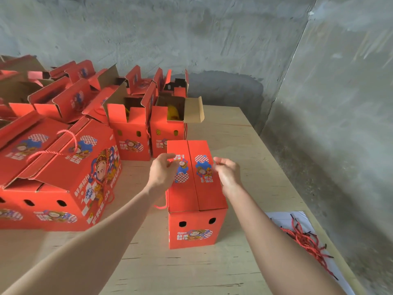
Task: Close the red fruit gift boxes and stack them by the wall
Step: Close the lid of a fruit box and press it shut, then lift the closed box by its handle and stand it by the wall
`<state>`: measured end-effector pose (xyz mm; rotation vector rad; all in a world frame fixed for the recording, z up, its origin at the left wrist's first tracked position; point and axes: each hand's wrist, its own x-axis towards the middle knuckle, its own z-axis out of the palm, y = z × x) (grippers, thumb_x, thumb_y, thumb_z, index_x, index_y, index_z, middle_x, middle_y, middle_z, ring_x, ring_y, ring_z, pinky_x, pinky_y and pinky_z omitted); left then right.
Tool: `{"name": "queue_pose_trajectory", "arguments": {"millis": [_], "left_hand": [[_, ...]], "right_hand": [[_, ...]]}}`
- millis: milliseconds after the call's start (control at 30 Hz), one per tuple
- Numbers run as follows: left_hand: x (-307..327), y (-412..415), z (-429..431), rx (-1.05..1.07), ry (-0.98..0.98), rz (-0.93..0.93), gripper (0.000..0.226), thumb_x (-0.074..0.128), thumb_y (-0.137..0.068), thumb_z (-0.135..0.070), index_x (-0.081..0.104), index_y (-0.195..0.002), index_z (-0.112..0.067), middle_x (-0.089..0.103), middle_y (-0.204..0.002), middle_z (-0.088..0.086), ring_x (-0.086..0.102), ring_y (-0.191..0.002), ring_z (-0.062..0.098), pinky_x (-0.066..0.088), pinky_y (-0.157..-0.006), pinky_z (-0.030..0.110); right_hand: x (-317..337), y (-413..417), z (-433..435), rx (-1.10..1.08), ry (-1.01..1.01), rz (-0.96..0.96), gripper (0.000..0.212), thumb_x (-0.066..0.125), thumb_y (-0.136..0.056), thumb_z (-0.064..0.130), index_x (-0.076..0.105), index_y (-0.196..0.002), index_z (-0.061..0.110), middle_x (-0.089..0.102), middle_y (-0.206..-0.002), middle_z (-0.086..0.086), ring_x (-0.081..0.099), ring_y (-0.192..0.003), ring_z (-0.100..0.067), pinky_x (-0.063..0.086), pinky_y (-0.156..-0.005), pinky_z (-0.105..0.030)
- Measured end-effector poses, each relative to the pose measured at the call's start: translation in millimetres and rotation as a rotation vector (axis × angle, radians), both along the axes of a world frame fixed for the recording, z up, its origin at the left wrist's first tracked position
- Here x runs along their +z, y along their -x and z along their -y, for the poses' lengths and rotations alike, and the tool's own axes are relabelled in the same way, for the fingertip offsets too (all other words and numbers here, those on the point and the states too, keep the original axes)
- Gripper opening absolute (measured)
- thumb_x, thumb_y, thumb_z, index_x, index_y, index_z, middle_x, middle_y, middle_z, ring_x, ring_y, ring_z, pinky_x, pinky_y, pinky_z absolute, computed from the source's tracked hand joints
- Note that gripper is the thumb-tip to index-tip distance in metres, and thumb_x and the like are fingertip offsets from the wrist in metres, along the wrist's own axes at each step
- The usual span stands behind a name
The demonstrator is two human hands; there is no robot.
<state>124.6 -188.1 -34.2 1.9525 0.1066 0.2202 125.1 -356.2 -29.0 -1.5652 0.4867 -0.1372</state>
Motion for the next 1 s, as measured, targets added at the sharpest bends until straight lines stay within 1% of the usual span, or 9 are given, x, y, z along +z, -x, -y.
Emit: {"name": "queue_pose_trajectory", "arguments": {"millis": [67,200,267,367,467,600,733,900,1000], "left_hand": [[30,-2,8,-0.083,0.122,0.079,0.027,0.048,-0.094,-0.005,0.057,-0.119,-0.003,0.063,-0.069,-0.002,0.052,-0.054,0.005,0.041,-0.050,0.016],[84,-7,20,-0.229,0.200,0.190,0.031,0.036,-0.095,0.002,0.057,-0.115,-0.010,0.070,-0.095,0.012,0.066,-0.075,0.014,0.051,-0.056,0.026],[95,-6,16,-0.248,-0.024,0.250,0.035,0.037,-0.093,0.001,0.058,-0.119,-0.011,0.069,-0.099,0.007,0.068,-0.082,0.019,0.056,-0.060,0.025],[84,-7,-6,-0.111,-0.292,0.414,0.028,0.047,-0.094,-0.006,0.062,-0.117,-0.009,0.069,-0.094,0.004,0.062,-0.079,0.015,0.040,-0.064,0.010],[53,-7,-27,0.095,-0.205,0.258,0.024,0.048,-0.094,-0.014,0.062,-0.113,-0.007,0.070,-0.096,0.009,0.063,-0.087,0.024,0.040,-0.070,0.022],[0,13,-30,-0.190,-0.273,-0.085,0.034,0.056,-0.091,-0.020,0.057,-0.124,-0.014,0.060,-0.117,0.000,0.058,-0.101,0.019,0.045,-0.082,0.027],[-22,28,-29,-0.361,-0.294,-0.123,0.050,0.053,-0.096,-0.023,0.038,-0.143,-0.013,0.045,-0.143,0.007,0.044,-0.129,0.021,0.036,-0.106,0.031],[-7,26,-30,-0.361,-0.108,-0.090,0.050,0.050,-0.097,-0.030,0.035,-0.145,-0.023,0.056,-0.133,0.008,0.054,-0.120,0.021,0.044,-0.099,0.034],[1,24,-30,-0.357,-0.056,-0.068,0.050,0.053,-0.097,-0.030,0.037,-0.144,-0.026,0.059,-0.128,0.014,0.056,-0.117,0.028,0.046,-0.096,0.039]], "right_hand": [[14,0,-13,0.072,0.000,0.095,0.029,0.053,-0.083,-0.011,0.068,-0.080,0.013,0.064,-0.072,0.000,0.055,-0.063,-0.008,0.040,-0.056,-0.015],[53,7,-48,0.410,-0.092,0.214,0.025,0.057,-0.071,0.000,0.064,-0.059,0.021,0.054,-0.046,0.010,0.045,-0.044,-0.005,0.033,-0.042,-0.012],[69,8,-60,0.481,-0.065,0.241,0.025,0.051,-0.072,-0.003,0.060,-0.058,0.015,0.054,-0.045,0.009,0.048,-0.041,-0.003,0.036,-0.043,-0.012],[86,5,-65,0.429,0.050,0.221,0.019,0.057,-0.079,-0.002,0.065,-0.067,0.010,0.059,-0.052,0.003,0.054,-0.047,-0.006,0.043,-0.051,-0.015],[101,-5,-59,0.405,0.001,0.103,0.011,0.061,-0.083,0.006,0.062,-0.073,0.010,0.054,-0.046,0.004,0.052,-0.052,-0.009,0.039,-0.057,-0.021],[116,-14,-57,0.502,-0.039,-0.058,0.015,0.052,-0.090,0.007,0.054,-0.077,0.014,0.043,-0.045,0.007,0.040,-0.042,-0.007,0.031,-0.048,-0.021],[132,-18,-60,0.330,0.142,0.054,0.010,0.059,-0.085,0.005,0.057,-0.077,0.009,0.049,-0.059,-0.001,0.038,-0.043,-0.008,0.032,-0.043,-0.017],[153,-21,-57,0.244,0.338,0.215,0.029,0.062,-0.082,0.007,0.050,-0.056,0.009,0.046,-0.053,-0.003,0.039,-0.039,-0.011,0.034,-0.041,-0.017],[162,-18,-56,0.224,0.414,0.283,0.026,0.062,-0.083,0.008,0.053,-0.059,0.004,0.045,-0.055,-0.007,0.040,-0.043,-0.014,0.037,-0.048,-0.021]]}}
